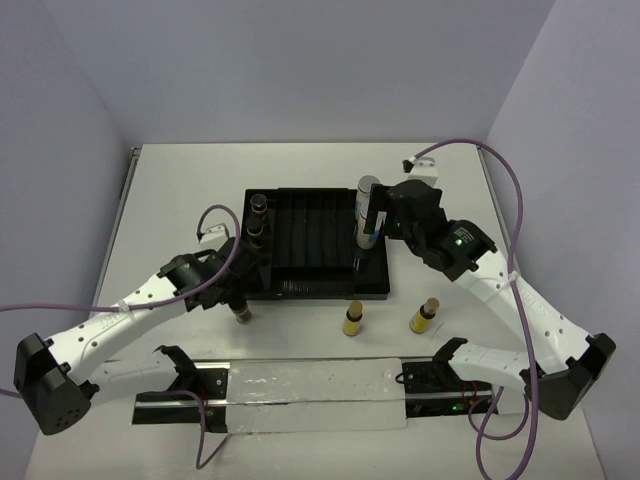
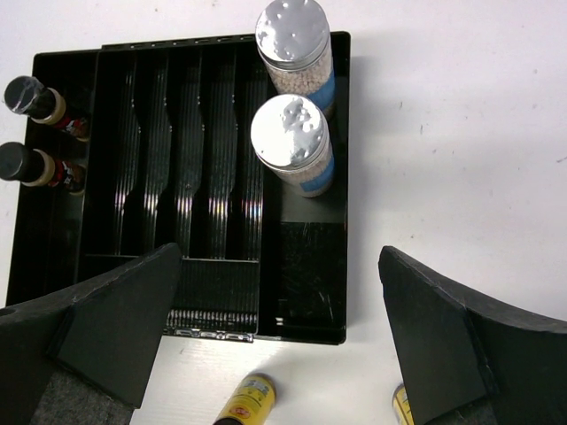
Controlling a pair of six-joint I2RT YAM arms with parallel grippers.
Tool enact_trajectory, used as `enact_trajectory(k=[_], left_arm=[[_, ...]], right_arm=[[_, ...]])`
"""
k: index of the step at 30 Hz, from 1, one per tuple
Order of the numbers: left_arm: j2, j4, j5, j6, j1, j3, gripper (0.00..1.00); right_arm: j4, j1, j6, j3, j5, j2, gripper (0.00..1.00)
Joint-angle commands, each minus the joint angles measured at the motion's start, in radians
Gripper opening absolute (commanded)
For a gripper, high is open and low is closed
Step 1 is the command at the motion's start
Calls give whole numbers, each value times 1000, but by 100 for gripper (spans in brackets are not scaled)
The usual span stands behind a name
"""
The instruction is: Organize the condiment bottles
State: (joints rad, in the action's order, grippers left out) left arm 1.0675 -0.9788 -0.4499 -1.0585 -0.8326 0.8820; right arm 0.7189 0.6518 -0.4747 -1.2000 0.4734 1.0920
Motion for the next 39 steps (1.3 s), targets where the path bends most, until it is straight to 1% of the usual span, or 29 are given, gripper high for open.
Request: enact_trajectory(k=[1,5,6,8,13,23,28,33,34,35,36,39], left_arm=[[-23,8,18,-96,-29,-44,97],[-14,9,19,-132,-56,-78,90],[-13,5,16,-132,-59,-78,88],[0,-8,3,-153,-69,-74,82],[7,-14,-17,-159,-72,-69,72],[62,-22,-28,-154,-76,-54,71],[71,-35,-46,-153,-76,-39,67],[73,-59,-57,-160,-76,-21,49],[70,-56,-56,-155,-76,-21,36],[67,-52,-52,-147,-76,-18,20],[66,-49,-44,-131,-76,-11,11],[68,-85,-35,-83,-77,51,10]], right_arm=[[-22,-3,-7,7,2,-22,100],[-29,-3,-5,13,1,-26,100],[-30,-3,-5,11,1,-26,100],[-29,-4,-7,11,-4,-21,100],[-32,-2,-5,10,-12,-19,100],[-38,-3,-10,30,-14,-24,100],[-38,-4,-5,28,-7,-14,100],[-43,-3,-7,23,-16,-12,100],[-45,-3,-8,25,-20,-11,100],[-45,-2,-9,25,-21,-12,100],[-44,-2,-10,25,-20,-12,100],[-44,-4,-10,25,-13,-14,100]])
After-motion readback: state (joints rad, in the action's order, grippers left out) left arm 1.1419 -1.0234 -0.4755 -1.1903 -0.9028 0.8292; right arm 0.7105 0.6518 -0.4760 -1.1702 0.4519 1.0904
